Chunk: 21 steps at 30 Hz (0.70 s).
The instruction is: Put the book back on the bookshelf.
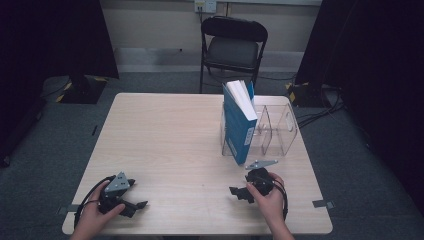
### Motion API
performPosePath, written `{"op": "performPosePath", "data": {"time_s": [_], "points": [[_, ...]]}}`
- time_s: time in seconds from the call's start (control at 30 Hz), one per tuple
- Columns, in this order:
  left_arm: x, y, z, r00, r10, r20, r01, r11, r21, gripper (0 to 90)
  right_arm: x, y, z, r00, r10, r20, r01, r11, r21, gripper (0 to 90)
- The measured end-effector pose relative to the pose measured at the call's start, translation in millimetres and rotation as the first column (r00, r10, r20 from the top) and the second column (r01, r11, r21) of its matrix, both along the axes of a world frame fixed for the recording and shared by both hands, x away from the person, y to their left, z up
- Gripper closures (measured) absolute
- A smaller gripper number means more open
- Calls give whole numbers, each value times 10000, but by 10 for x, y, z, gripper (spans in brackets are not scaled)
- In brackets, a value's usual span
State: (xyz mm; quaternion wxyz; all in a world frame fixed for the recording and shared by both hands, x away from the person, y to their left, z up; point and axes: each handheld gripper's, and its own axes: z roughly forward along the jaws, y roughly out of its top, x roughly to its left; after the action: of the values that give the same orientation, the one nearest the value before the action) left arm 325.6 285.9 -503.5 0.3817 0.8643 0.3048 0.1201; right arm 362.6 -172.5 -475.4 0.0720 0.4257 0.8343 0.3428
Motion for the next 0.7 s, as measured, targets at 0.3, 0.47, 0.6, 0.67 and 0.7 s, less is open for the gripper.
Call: {"op": "performPosePath", "data": {"time_s": [0.3,0.47,0.6,0.67,0.7], "points": [[0,0,0,10000,-1,-1,1,10000,0,70,-48,31,-116,9978,401,518,-377,9982,-475,163],[0,0,0,10000,2,2,-2,10000,2,70,-81,31,-150,9941,574,916,-531,9974,-485,157],[-1,0,0,10000,2,0,-2,10000,1,70,-112,31,-201,9871,586,1490,-518,9974,-491,151],[0,0,0,10000,-1,0,1,10000,5,71,-124,25,-234,9805,594,1871,-519,9977,-447,151],[-1,0,0,10000,7,-1,-7,10000,-3,70,-133,25,-248,9778,569,2015,-487,9978,-455,148]]}}
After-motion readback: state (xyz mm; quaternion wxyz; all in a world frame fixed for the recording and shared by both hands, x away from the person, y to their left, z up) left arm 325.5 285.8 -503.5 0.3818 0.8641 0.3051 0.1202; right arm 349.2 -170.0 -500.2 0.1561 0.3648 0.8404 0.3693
